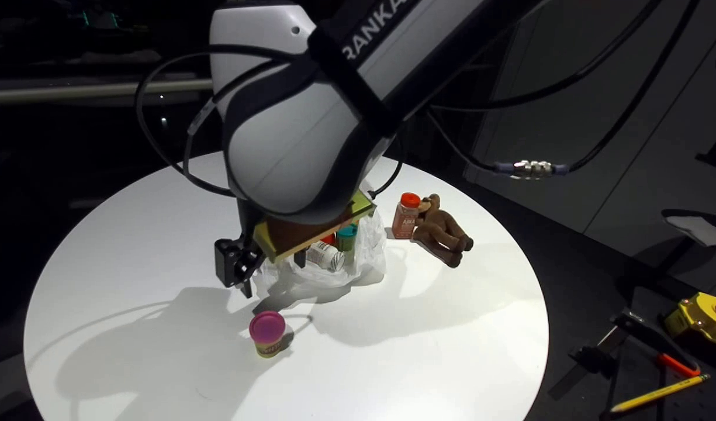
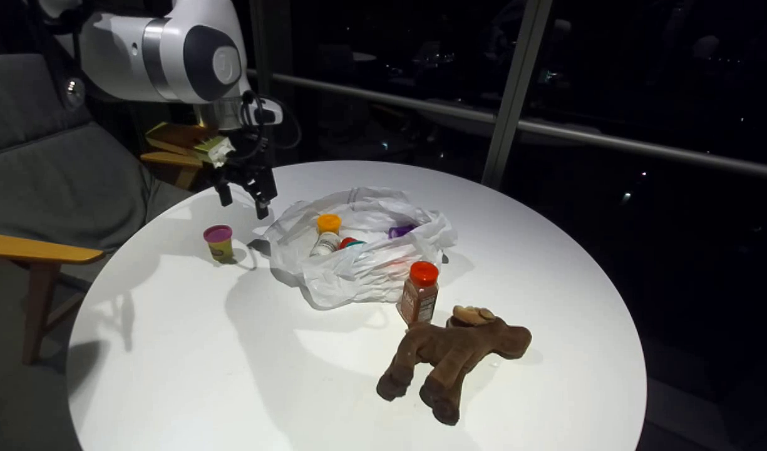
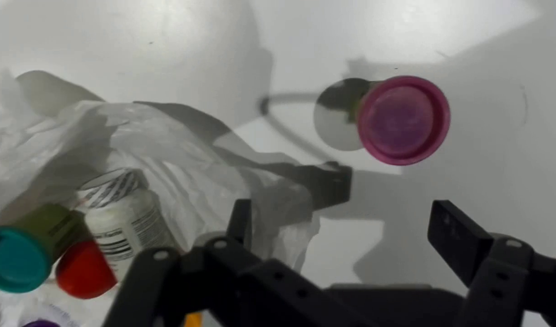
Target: Remove all the contents from the plastic bag and put them on the table.
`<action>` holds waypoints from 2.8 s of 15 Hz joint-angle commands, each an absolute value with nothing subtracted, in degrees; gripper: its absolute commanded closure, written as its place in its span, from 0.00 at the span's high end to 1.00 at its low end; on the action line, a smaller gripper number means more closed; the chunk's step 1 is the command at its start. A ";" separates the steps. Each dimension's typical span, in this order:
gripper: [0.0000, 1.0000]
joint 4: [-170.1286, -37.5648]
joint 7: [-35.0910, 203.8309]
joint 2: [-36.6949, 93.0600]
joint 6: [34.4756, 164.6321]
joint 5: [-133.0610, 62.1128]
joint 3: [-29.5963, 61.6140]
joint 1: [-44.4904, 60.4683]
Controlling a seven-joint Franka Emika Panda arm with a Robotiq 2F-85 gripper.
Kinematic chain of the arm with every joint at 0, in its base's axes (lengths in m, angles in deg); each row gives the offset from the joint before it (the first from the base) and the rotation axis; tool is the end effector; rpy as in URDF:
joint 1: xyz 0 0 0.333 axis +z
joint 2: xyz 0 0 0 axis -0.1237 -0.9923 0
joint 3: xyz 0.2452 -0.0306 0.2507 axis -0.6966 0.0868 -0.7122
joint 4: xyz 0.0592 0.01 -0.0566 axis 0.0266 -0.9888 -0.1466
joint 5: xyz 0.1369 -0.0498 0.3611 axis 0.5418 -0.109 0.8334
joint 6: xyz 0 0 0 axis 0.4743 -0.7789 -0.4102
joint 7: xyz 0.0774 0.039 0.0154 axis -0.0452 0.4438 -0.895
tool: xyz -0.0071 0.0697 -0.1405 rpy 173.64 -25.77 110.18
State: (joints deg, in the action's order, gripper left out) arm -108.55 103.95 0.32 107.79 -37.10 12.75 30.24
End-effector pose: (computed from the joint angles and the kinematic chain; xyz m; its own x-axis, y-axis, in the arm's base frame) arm 0.6459 0.2653 0.1265 0.9984 0.0369 0.0436 0.0350 -0.9984 0.0441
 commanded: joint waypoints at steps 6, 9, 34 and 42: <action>1.00 -107.96 91.33 0.93 103.75 -52.15 17.25 26.28; 1.00 -105.73 84.89 -0.52 104.29 -50.50 14.98 22.31; 1.00 -80.27 71.28 -17.52 94.05 -42.20 8.25 15.74; 1.00 -71.55 70.54 -22.22 89.81 -41.43 7.86 15.46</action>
